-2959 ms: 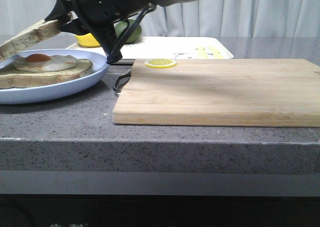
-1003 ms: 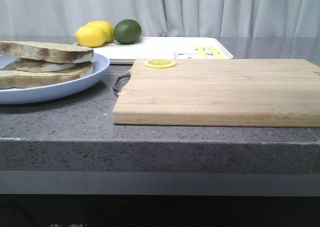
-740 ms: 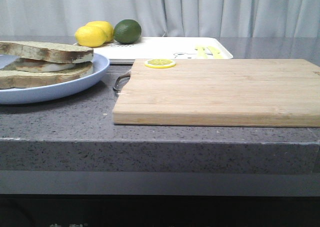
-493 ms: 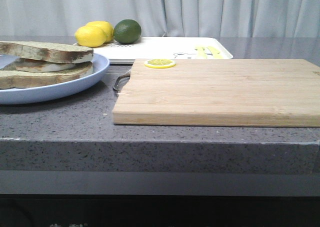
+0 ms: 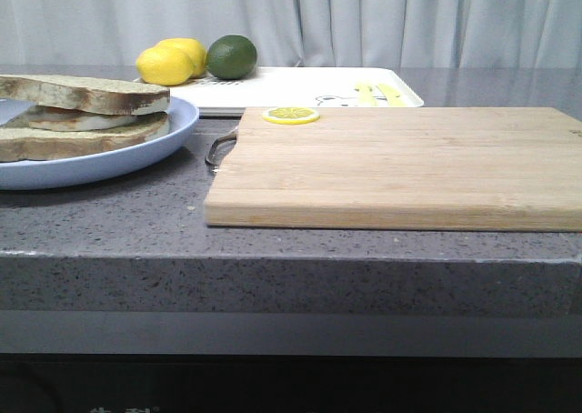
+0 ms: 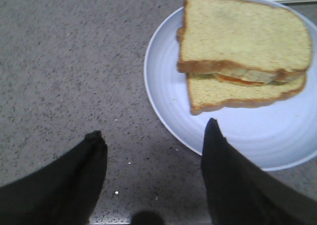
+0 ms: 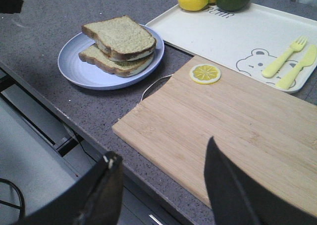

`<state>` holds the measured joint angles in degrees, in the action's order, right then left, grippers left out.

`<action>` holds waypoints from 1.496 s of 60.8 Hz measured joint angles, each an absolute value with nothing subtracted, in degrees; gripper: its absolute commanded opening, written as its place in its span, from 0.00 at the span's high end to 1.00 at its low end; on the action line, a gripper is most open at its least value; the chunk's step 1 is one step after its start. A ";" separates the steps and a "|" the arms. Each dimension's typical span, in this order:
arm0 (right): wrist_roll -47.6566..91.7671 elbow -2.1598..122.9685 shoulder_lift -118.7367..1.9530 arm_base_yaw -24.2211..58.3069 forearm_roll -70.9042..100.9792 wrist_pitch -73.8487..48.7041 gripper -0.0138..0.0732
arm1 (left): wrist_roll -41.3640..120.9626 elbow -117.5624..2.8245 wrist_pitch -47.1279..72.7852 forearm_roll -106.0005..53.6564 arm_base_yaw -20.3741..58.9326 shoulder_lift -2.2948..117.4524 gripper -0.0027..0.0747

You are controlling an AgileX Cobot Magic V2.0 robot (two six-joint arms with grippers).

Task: Place bread and move sandwich to tray

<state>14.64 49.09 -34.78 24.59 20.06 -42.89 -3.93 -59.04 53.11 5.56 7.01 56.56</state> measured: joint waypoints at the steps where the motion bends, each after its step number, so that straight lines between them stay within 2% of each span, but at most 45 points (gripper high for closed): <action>1: 14.64 49.09 -34.78 24.59 20.06 -42.89 0.38 | -3.93 -59.19 53.23 5.03 5.89 57.30 0.42; 14: 14.64 49.09 -34.78 24.59 20.06 -42.89 0.38 | 3.38 -61.11 53.50 -8.05 -4.35 68.46 0.42; 24: 14.64 49.09 -34.78 24.59 20.06 -42.89 0.38 | 9.28 -62.21 53.45 -19.07 -8.64 75.79 0.42; 56: 14.64 49.09 -34.78 24.59 20.06 -42.89 0.38 | 12.66 -62.43 47.42 -29.47 -9.13 89.73 0.43; 62: 14.64 49.09 -34.78 24.59 20.06 -42.89 0.38 | 13.30 -62.51 46.85 -30.43 -9.25 89.97 0.51; 75: 14.64 49.09 -34.78 24.59 20.06 -42.89 0.38 | 13.66 -62.51 45.88 -30.69 -9.36 90.54 0.77; 91: 14.64 49.09 -34.78 24.59 20.06 -42.89 0.38 | 13.66 -62.51 45.67 -31.63 -9.36 90.52 0.96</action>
